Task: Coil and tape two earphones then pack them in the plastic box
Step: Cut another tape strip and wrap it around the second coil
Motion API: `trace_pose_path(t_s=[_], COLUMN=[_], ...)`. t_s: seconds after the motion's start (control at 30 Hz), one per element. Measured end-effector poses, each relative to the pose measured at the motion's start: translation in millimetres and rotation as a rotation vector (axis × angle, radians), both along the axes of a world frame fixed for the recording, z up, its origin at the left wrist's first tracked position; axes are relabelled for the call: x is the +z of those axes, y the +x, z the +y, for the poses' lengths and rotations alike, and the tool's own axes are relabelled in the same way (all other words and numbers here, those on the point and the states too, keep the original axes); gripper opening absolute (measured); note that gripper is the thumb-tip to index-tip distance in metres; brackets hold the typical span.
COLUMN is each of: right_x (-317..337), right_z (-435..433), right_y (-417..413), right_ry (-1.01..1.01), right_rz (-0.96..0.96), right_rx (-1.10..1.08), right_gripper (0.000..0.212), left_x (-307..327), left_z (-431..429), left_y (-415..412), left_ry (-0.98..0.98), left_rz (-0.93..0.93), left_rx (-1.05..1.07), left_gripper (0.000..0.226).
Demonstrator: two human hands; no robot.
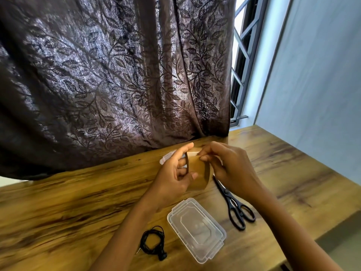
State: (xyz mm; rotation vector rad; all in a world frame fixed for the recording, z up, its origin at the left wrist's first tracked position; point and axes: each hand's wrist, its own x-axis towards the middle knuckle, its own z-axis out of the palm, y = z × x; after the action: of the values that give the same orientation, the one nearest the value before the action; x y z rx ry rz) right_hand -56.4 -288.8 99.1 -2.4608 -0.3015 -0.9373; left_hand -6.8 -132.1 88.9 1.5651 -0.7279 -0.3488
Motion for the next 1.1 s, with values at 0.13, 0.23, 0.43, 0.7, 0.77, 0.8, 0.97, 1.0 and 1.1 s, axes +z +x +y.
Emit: trace_pose_path(t_s=[0.13, 0.23, 0.43, 0.7, 0.77, 0.8, 0.97, 1.0, 1.1], right_x=[5, 9, 12, 13, 16, 16, 17, 17, 19], right_z=[-5, -8, -3, 5, 5, 4, 3, 3, 1], right_y=[4, 8, 7, 6, 6, 6, 7, 7, 6], right_ry=[0.097, 0.180, 0.125, 0.137, 0.206, 0.236, 0.364, 0.402, 0.557], right_rz=[0.054, 0.123, 0.297, 0.336, 0.339, 0.346, 0.400, 0.410, 0.450], right_rx=[-0.013, 0.011, 0.031, 0.119, 0.135, 0.142, 0.223, 0.254, 0.361], right_gripper=[0.006, 0.012, 0.007, 0.008, 0.012, 0.015, 0.014, 0.015, 0.005], left_x=[-8, -14, -14, -2, -3, -5, -5, -6, -6], left_z=[2, 1, 4, 5, 4, 3, 0, 0, 1], left_y=[-3, -7, -6, 1, 2, 3, 4, 5, 8], left_ry=[0.021, 0.034, 0.045, -0.025, -0.058, -0.060, -0.082, -0.085, -0.085], left_rz=[-0.008, 0.017, 0.164, 0.124, 0.096, 0.066, -0.015, -0.023, -0.036], left_rx=[-0.018, -0.039, 0.009, 0.104, 0.166, 0.202, 0.277, 0.279, 0.279], left_gripper=[0.060, 0.055, 0.040, 0.018, 0.019, 0.018, 0.009, 0.007, 0.005])
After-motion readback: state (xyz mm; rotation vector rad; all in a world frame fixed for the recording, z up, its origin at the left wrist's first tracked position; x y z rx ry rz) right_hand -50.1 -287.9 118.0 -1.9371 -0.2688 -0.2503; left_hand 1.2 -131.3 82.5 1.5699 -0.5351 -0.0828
